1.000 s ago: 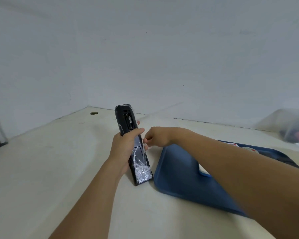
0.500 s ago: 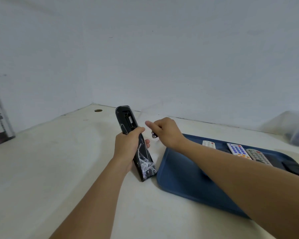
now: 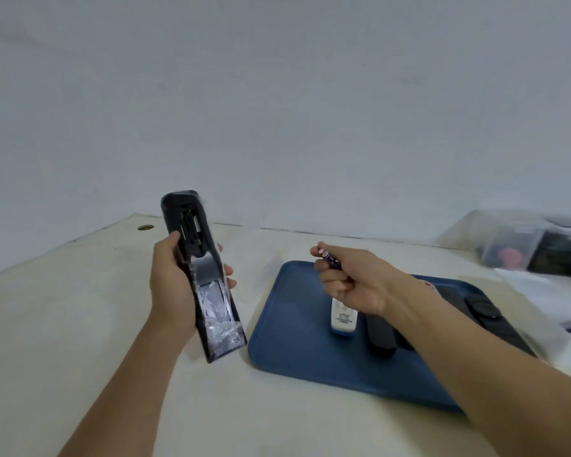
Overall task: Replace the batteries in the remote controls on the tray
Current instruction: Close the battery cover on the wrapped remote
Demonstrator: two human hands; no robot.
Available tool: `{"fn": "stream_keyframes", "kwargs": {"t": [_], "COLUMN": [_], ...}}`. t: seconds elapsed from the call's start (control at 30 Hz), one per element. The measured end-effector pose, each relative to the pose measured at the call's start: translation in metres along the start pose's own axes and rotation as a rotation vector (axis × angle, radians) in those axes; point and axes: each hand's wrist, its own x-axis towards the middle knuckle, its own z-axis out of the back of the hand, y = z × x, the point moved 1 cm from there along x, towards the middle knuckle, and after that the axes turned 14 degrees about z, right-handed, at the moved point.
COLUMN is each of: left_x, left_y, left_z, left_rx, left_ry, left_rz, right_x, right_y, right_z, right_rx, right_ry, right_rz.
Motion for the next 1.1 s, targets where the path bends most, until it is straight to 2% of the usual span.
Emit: {"fn": "stream_keyframes", "kwargs": {"t": [0.07, 0.13, 0.23, 0.4, 0.47, 0.53, 0.7, 0.87, 1.1], "left_x": [-0.006, -0.009, -0.010, 0.001, -0.001, -0.007, -0.023, -0.028, -0.037], "left_y": [-0.001, 0.017, 0.061, 0.103, 0.112, 0.117, 0.126, 0.130, 0.131], "left_z": [-0.030, -0.075, -0.132, -0.175, -0.184, -0.188, -0.186, -0.185, -0.190], "left_rx": [-0.023, 0.060, 0.246, 0.370, 0.372, 0.363, 0.418, 0.508, 0.537], "left_ry": [0.132, 0.211, 0.247, 0.292, 0.348, 0.386, 0.451, 0.442, 0.424], "left_rz": [0.059, 0.178, 0.361, 0.518, 0.534, 0.537, 0.496, 0.473, 0.421], "right_x": [-0.014, -0.026, -0.036, -0.044, -0.043, -0.042, -0.053, -0.058, -0.059], "right_y": [0.008, 0.019, 0.027, 0.034, 0.042, 0.050, 0.061, 0.063, 0.052], "right_z": [0.024, 0.046, 0.067, 0.107, 0.125, 0.138, 0.140, 0.130, 0.115], "right_rx": [0.118, 0.173, 0.262, 0.179, 0.105, -0.125, -0.656, -0.692, -0.729], "right_ry": [-0.028, -0.067, -0.119, -0.263, -0.289, -0.317, -0.261, -0.360, -0.397], "right_rz": [-0.005, 0.036, 0.101, 0.244, 0.333, 0.433, 0.614, 0.711, 0.817]}}
